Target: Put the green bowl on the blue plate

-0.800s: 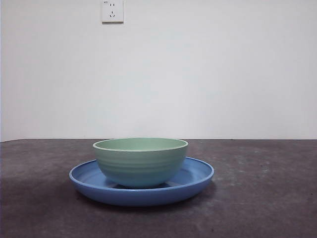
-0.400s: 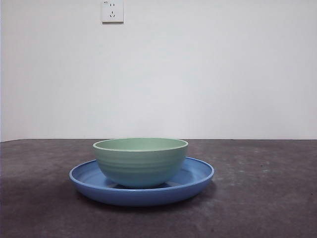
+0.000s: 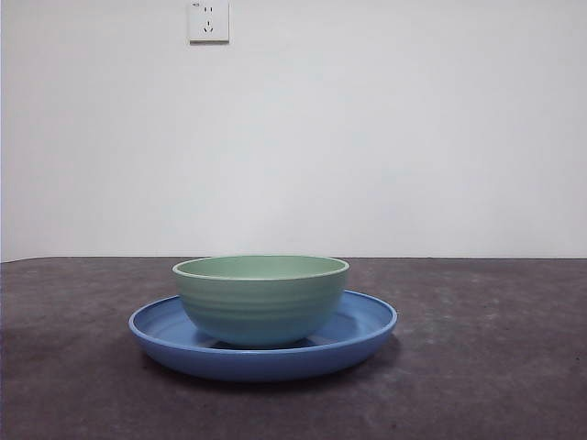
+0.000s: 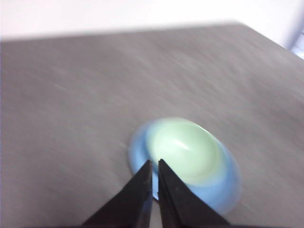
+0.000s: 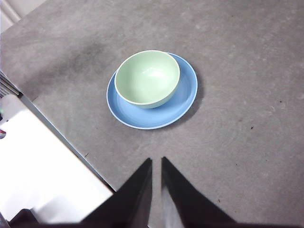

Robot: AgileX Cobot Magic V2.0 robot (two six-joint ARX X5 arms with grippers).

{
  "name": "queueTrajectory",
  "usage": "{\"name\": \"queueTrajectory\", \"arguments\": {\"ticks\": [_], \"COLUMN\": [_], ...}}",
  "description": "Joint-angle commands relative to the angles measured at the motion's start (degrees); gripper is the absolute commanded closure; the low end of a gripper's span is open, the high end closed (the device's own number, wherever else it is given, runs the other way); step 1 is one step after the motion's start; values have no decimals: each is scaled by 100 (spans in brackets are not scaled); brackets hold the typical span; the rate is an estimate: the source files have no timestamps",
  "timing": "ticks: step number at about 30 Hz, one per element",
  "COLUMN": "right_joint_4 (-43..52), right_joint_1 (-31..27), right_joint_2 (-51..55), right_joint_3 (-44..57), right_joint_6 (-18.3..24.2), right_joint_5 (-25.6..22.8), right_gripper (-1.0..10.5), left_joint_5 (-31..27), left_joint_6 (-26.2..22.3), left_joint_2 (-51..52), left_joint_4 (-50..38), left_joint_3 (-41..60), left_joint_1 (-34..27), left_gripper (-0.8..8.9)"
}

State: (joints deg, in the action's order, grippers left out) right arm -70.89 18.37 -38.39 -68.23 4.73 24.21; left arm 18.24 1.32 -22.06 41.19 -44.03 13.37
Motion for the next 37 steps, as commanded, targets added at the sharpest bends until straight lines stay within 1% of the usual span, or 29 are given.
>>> {"name": "queueTrajectory", "arguments": {"ticks": [1, 3, 6, 8, 11, 15, 19, 22, 27, 30, 37], "right_joint_4": [61, 61, 61, 61, 61, 61, 59, 61, 61, 61, 61], "right_joint_1": [35, 35, 35, 35, 35, 35, 35, 35, 35, 35, 35], "right_joint_2": [-37, -37, -37, -37, -37, -37, -37, -37, -37, -37, -37], "right_joint_3": [-98, -98, -98, -98, -98, -98, -98, -98, -98, -98, -98], "right_joint_6": [61, 61, 59, 59, 61, 59, 59, 59, 59, 59, 61], "right_joint_5": [17, 17, 17, 17, 17, 17, 17, 17, 17, 17, 17], "right_gripper": [918, 918, 918, 918, 918, 918, 918, 918, 918, 918, 918], "left_joint_5": [-225, -605, -957, -1113, -1456, -1626, -1764, -1998, -2006, -2006, -2009], "left_joint_6": [-155, -61, -33, -20, 2, 92, 92, 109, 107, 70, -238], "left_joint_2": [225, 437, 673, 844, 1196, 1652, 1939, 2072, 2188, 2190, 2190], "left_joint_4": [-1064, -1764, -2577, -2951, -3248, -3259, -3279, -3305, -3296, -3128, -3012], "left_joint_3": [621, 1213, 2046, 2516, 3108, 3628, 3901, 4079, 4341, 4336, 4336], "left_joint_1": [-538, -807, -1060, -1163, -1228, -1228, -1228, -1228, -1228, -1228, -1228], "left_gripper": [794, 794, 794, 794, 794, 794, 794, 794, 794, 794, 794]}}
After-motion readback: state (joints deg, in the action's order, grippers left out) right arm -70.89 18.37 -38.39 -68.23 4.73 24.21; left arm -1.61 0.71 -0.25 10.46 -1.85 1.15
